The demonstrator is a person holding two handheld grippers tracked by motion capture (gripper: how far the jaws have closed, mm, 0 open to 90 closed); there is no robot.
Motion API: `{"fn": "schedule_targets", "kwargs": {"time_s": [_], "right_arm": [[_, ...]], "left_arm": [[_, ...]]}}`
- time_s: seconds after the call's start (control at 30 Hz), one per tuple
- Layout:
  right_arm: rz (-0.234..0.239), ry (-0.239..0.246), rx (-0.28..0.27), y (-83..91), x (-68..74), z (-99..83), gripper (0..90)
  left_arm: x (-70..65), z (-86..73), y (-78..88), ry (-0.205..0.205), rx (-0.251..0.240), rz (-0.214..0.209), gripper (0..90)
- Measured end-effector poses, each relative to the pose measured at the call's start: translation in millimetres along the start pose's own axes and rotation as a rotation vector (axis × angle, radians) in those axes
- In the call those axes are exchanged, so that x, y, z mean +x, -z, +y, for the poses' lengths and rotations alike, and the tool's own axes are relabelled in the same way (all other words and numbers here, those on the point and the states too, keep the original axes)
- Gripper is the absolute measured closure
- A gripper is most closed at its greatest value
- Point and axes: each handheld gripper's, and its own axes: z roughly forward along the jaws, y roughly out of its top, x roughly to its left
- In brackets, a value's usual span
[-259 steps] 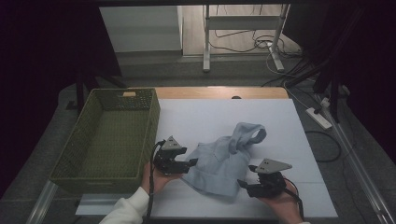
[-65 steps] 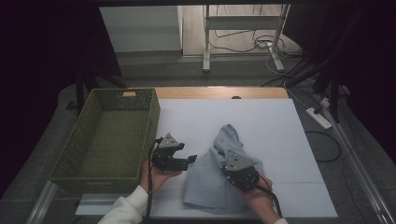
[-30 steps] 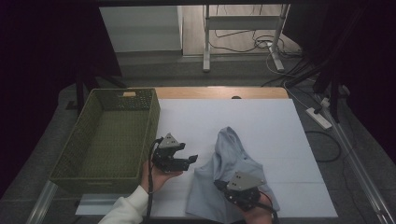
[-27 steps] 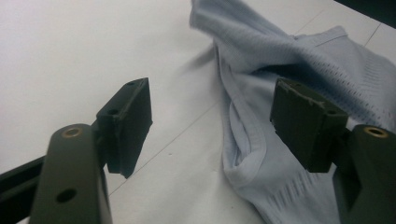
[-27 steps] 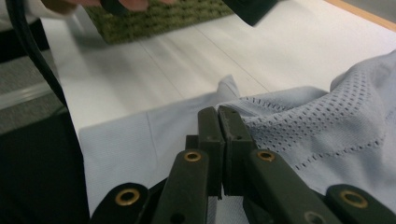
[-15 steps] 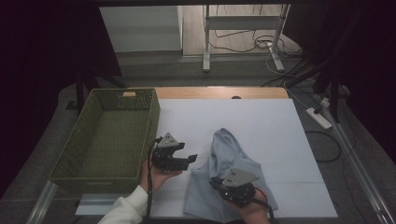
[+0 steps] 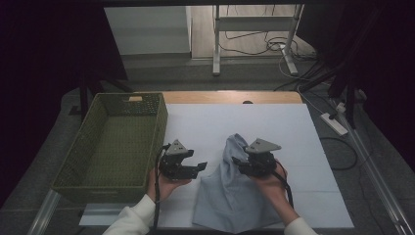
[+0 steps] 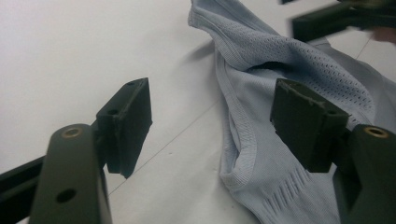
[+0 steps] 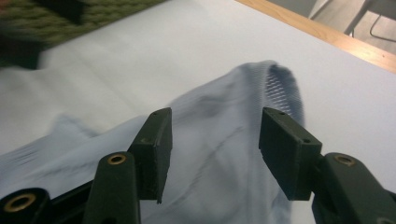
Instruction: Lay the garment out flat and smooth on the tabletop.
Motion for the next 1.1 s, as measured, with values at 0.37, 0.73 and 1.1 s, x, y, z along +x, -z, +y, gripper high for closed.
{"fn": "schedule_targets", "kwargs": {"time_s": [0.37,0.73,1.1], "right_arm": [[-0.016,-0.058,0.063,-41.8,-26.1,4.4,44.1],[0.059,-0.002,0.11,-48.5,-27.7,-3.6,85.8],[-0.105,0.001,-0.065,11.3,-52.6,0.2,86.2]], "left_arm": [[0.5,-1.1,0.1,0.003,0.001,0.006,29.7],[0.5,-1.0,0.2,-0.001,0.0,0.006,29.7],[0.4,-0.8,0.9,-0.004,-0.005,0.013,29.8]]}}
